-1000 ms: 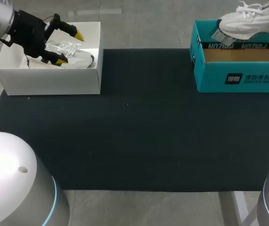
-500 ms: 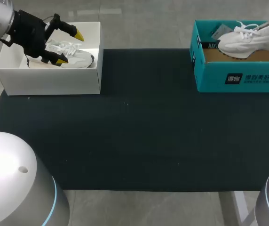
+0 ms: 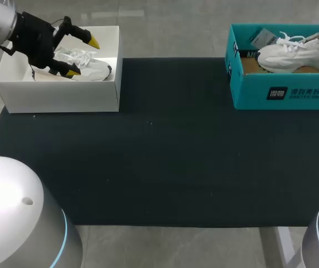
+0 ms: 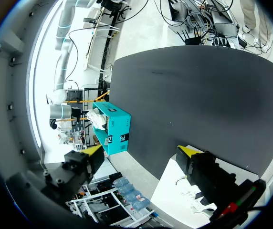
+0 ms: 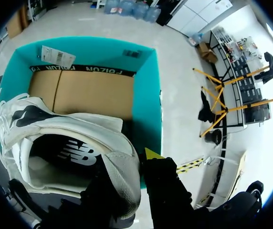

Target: Take the shoe out of the shoebox, open the shoe tongue, remove and reinsert the insole, then place the shoe into the shoebox

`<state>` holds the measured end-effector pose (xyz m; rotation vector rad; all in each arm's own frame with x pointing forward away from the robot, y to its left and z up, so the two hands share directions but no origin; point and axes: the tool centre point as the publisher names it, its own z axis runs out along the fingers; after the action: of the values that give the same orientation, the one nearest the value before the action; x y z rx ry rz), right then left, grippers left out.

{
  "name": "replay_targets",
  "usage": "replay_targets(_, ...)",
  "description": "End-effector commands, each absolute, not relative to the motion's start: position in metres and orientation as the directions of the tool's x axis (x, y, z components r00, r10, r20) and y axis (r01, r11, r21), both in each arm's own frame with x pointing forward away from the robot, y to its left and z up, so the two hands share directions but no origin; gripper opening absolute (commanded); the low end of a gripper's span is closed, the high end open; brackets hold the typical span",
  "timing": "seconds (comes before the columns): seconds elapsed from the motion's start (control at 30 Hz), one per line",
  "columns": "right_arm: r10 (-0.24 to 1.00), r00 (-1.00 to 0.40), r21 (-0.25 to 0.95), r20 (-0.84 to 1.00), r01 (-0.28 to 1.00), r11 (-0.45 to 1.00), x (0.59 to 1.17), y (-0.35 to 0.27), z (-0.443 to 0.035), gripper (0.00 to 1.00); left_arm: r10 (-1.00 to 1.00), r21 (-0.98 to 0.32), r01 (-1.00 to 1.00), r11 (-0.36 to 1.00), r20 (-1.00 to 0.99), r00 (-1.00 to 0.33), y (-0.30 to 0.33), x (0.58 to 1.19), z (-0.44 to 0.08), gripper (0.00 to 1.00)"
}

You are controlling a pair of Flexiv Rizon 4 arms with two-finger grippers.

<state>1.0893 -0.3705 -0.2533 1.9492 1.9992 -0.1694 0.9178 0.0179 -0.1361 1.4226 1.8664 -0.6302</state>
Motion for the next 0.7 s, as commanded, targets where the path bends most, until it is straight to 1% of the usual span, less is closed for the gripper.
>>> replay_targets(0.03,0.953,-0.006,0.129,-0.304,0.991,0.047,1.097,-0.375,-0.274,0.00,0.623,0.033,0.959,0.280,-0.766,-0.156,0.018,0.918,-0.136,1.00)
replay_targets(0.4,0.947,-0.001,0.119,-0.320,0.992,0.041,1.093,-0.382,-0.309,0.00,0.623,0.033,0.959,0.280,-0.766,-0.156,0.018,0.918,-0.136,1.00)
replay_targets(0.7,0.958,-0.020,0.073,-0.286,0.996,0.043,1.096,-0.376,-0.340,0.00,0.623,0.033,0.959,0.280,-0.766,-0.156,0.018,0.918,-0.136,1.00)
